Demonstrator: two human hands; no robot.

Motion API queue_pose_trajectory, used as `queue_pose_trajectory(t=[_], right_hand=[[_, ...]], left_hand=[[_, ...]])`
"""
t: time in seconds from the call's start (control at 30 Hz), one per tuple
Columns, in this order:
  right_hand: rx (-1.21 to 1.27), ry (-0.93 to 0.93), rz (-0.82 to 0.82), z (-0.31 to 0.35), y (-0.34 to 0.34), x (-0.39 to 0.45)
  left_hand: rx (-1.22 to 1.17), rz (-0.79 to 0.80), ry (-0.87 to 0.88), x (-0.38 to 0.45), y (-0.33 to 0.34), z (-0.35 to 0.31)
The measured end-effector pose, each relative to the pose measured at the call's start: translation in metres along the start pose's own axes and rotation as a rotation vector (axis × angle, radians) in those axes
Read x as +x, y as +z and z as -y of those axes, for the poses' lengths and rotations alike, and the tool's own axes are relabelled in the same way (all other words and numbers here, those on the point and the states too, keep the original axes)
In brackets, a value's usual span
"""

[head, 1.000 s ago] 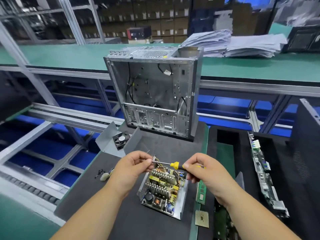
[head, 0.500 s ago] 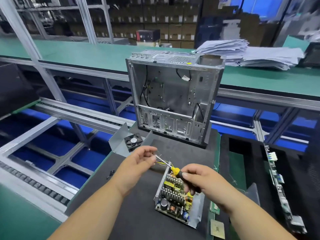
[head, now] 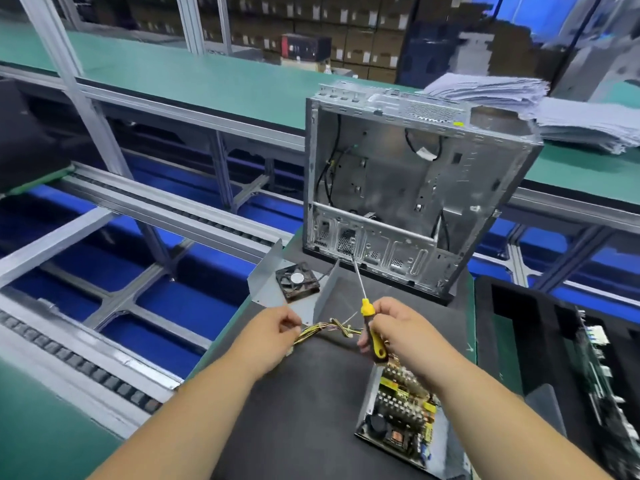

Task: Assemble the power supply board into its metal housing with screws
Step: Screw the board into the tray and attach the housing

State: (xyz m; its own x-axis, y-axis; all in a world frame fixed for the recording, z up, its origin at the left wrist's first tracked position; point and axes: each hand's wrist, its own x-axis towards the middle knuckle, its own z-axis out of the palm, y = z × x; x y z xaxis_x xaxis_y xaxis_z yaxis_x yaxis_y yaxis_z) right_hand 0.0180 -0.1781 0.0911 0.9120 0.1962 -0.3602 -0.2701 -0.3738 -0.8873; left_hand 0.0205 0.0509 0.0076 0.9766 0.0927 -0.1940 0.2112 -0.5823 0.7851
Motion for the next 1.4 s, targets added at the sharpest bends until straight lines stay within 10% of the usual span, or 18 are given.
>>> queue_pose_trajectory(t=[0.2, 0.77, 1.4], right_hand=[[-0.161, 0.071, -0.110, 0.006, 0.019, 0.037], [-0.969, 0.075, -0.062, -0.003, 0.055, 0.101], [-0.546, -0.071, -0.199, 0.001, -0.039, 0.062]], left_hand=[[0.524, 0.081, 0.102, 0.027, 0.010, 0.017], [0.111, -0.069, -0.016, 0.020, -0.042, 0.046], [0.057, -0.095, 0.083, -0.028, -0.005, -0.016]])
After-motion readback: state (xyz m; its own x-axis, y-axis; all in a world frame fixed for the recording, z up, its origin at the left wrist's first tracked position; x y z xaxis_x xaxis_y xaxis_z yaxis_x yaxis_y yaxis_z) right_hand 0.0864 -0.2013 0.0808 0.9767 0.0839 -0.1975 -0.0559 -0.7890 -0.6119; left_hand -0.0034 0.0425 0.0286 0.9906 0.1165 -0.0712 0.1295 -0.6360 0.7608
